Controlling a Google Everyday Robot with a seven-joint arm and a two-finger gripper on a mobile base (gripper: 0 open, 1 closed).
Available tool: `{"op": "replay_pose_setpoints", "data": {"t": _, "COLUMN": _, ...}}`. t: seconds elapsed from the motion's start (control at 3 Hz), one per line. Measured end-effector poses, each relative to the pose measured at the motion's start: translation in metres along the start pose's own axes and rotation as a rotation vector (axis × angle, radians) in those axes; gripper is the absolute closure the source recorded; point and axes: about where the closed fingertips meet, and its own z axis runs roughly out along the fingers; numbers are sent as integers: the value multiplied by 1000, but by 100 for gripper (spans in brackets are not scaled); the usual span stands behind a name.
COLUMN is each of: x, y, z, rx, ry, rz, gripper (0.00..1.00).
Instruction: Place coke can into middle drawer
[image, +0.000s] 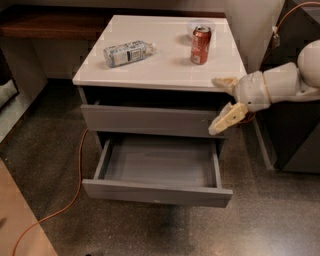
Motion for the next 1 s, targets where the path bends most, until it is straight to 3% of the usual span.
{"op": "replay_pose_setpoints", "data": {"t": 0.33, "x": -11, "y": -18, "z": -12, "rx": 20, "ry": -1, "rz": 34, "gripper": 0}}
{"op": "replay_pose_setpoints", "data": {"t": 1.0, "x": -25, "y": -66, "z": -25, "rx": 140, "ry": -51, "rz": 184, "gripper": 0}}
